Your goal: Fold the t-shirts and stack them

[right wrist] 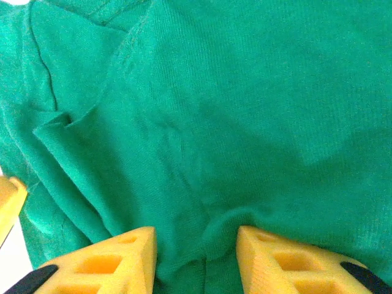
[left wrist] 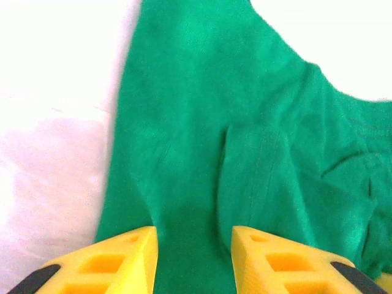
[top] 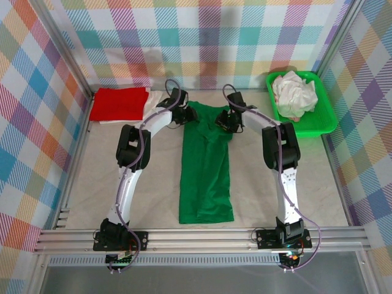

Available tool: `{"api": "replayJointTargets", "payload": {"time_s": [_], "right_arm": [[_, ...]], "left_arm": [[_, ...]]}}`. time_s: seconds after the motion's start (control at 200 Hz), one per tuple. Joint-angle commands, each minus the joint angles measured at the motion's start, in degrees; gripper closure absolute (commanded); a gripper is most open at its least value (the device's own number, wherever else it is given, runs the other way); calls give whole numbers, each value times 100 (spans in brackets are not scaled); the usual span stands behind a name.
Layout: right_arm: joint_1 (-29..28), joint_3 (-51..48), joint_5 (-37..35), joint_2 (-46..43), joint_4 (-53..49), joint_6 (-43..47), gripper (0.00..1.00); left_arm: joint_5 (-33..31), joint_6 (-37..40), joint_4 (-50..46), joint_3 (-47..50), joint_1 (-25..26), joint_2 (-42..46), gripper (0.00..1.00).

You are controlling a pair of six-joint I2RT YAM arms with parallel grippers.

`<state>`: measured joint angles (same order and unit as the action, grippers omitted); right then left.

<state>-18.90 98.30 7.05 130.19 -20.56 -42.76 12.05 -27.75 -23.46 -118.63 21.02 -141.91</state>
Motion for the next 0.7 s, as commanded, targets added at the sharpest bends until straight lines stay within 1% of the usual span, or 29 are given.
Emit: {"api": "replayJointTargets", "payload": {"time_s": [0.0,0.09,0.17,0.225,0.295,0.46,0.545,0.695], "right_arm": [[-87,-279,-207,-31,322,-275,60],[-72,205,-27,272,57,-14,58],[-57,369,15,445,55,40,57],[-61,454,42,522,101,71,56],[-48,576,31,591,179,163,55],[14,1156,199,868,238,519,54],[69,1534,305,973,18,570,54],[78,1484,480,677,-5,607,53]], "left_arm": [[266,306,-338,-92,34,393,62],[-3,292,-387,275,68,816,61],[-176,287,-153,880,82,1315,61],[15,240,96,1220,87,1578,59],[328,210,128,1337,127,1694,60],[615,270,191,1421,295,1613,60],[618,268,159,1264,298,1376,61],[425,300,-118,783,305,985,61]]}}
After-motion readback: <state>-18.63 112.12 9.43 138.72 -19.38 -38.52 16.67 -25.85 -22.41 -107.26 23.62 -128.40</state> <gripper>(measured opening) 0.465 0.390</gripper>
